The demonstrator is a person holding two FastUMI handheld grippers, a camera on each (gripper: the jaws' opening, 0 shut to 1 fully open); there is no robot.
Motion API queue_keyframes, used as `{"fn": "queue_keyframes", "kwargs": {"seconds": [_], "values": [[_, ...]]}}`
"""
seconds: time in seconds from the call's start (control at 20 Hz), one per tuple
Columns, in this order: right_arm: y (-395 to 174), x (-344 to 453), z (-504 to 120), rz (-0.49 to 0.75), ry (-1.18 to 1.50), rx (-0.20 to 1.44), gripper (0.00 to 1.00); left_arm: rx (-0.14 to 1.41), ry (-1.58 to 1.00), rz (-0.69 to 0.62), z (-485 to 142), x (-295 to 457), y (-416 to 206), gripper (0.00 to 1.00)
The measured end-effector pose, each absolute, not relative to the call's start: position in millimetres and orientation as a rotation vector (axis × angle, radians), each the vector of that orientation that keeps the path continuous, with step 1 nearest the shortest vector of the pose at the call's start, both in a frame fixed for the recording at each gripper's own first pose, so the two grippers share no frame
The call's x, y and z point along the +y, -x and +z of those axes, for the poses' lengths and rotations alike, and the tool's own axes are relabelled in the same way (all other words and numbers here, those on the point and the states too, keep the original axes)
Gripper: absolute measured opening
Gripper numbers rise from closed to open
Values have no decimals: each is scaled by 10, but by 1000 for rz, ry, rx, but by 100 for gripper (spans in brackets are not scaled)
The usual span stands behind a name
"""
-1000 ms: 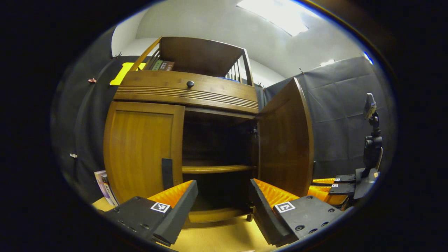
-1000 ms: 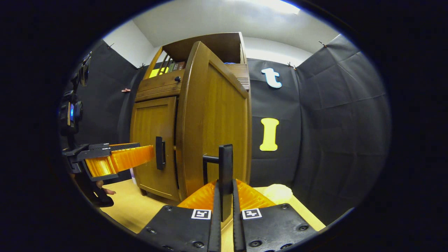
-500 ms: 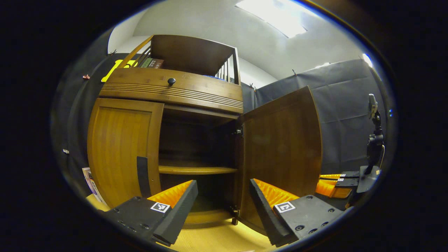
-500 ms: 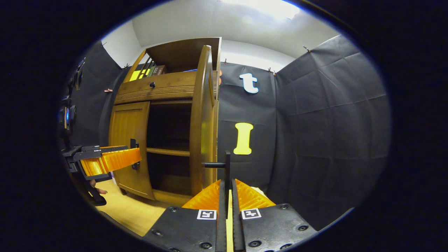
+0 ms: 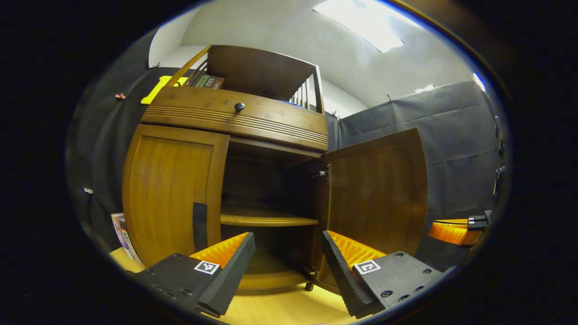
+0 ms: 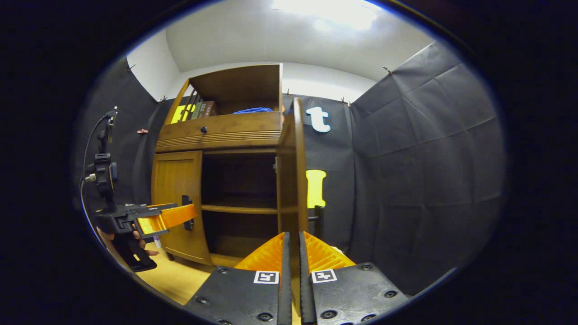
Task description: Open the right door of the double-door shoe cabinet with the right hand, and open the left door with the left hand.
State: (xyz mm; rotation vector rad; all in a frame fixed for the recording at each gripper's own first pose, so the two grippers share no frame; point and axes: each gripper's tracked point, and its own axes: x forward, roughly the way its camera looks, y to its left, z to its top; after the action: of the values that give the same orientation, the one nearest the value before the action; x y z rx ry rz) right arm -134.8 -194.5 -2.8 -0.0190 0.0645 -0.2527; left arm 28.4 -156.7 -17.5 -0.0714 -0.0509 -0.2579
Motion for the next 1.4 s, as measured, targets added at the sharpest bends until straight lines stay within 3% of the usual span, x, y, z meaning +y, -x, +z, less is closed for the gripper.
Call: {"fn": "queue_keyframes", "kwargs": {"seconds": [0.05, 0.2, 0.25, 0.4, 0.45, 0.6, 0.75, 1.05, 1.3, 1.4], "values": [[1298, -1815, -42, -214, 21, 64, 12, -44, 68, -240, -196, -1479, -295, 93], [1124, -1444, -109, -124, 35, 74, 65, -32, 37, -175, -251, -1197, -332, 89], [1043, -1388, -156, -106, 41, 75, 66, -34, 31, -159, -256, -1116, -365, 93], [903, -1202, -231, -58, 61, 77, 95, -59, 27, -117, -222, -883, -493, 93], [836, -1128, -245, -38, 62, 76, 99, -75, 18, -95, -217, -779, -568, 93], [661, -995, -328, 2, 54, 87, 96, -92, -18, -19, -265, -503, -827, 89], [493, -917, -418, 30, 49, 95, 96, -83, -26, -4, -371, -416, -1097, 93], [276, -874, -582, 55, 41, 105, 97, -91, -35, 0, -531, -322, -1545, 87], [162, -934, -682, 50, 43, 126, 96, -60, -47, 29, -704, -164, -1753, 68], [133, -952, -711, 45, 32, 130, 96, -54, -34, 36, -742, -128, -1819, 65]]}}
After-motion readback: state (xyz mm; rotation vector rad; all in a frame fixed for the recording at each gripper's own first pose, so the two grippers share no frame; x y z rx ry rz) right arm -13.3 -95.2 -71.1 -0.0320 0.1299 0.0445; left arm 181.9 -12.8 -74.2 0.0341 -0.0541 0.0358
